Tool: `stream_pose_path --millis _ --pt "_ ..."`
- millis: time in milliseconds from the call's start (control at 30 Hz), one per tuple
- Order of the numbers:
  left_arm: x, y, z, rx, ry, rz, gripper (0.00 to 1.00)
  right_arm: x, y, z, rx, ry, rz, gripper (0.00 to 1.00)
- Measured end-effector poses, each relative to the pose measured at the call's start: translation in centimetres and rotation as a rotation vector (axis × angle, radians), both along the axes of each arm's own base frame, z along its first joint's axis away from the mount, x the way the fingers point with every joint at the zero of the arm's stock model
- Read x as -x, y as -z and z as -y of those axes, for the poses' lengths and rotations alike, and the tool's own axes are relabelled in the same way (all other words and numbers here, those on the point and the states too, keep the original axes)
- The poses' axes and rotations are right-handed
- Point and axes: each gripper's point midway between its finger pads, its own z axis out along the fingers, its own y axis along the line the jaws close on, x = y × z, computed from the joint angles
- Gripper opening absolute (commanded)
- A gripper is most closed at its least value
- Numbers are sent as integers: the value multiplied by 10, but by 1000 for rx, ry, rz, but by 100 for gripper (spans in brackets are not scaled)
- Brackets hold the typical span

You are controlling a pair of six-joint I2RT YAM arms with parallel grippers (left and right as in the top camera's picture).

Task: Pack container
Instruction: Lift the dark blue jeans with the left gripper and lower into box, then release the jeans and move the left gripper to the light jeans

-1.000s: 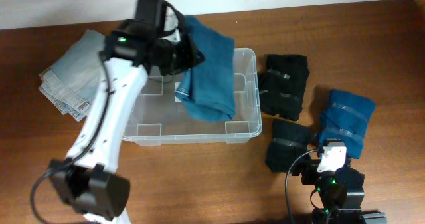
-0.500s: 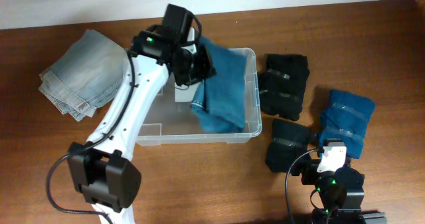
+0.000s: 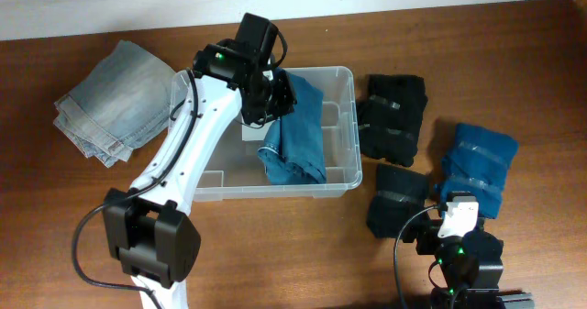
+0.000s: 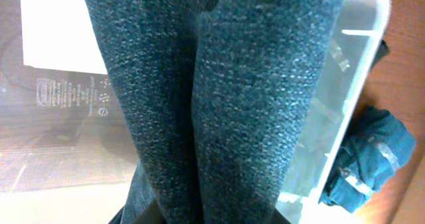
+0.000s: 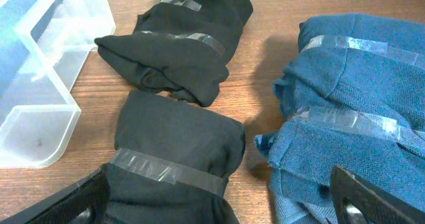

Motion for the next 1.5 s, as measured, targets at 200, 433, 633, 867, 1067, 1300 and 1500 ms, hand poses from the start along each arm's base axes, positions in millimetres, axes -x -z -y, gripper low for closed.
stream_pose_path --millis 200,433,633,867,1067,1300,1500 --pt "-2 15 1 -6 -32 -42 1 0 0 0 0 0 0 98" --pt "-4 11 19 22 -31 -10 1 0 0 0 0 0 0 99" --pt "3 9 41 26 -3 12 1 0 0 0 0 0 0 98" --pt "4 10 43 9 -11 20 82 0 0 0 0 0 0 98" --pt "3 12 34 -5 -9 11 87 0 0 0 -1 0 0 98" --pt "-20 16 -36 -51 -66 -12 87 0 0 0 0 0 0 98" --pt "-45 -1 -155 -83 -225 18 92 0 0 0 0 0 0 98"
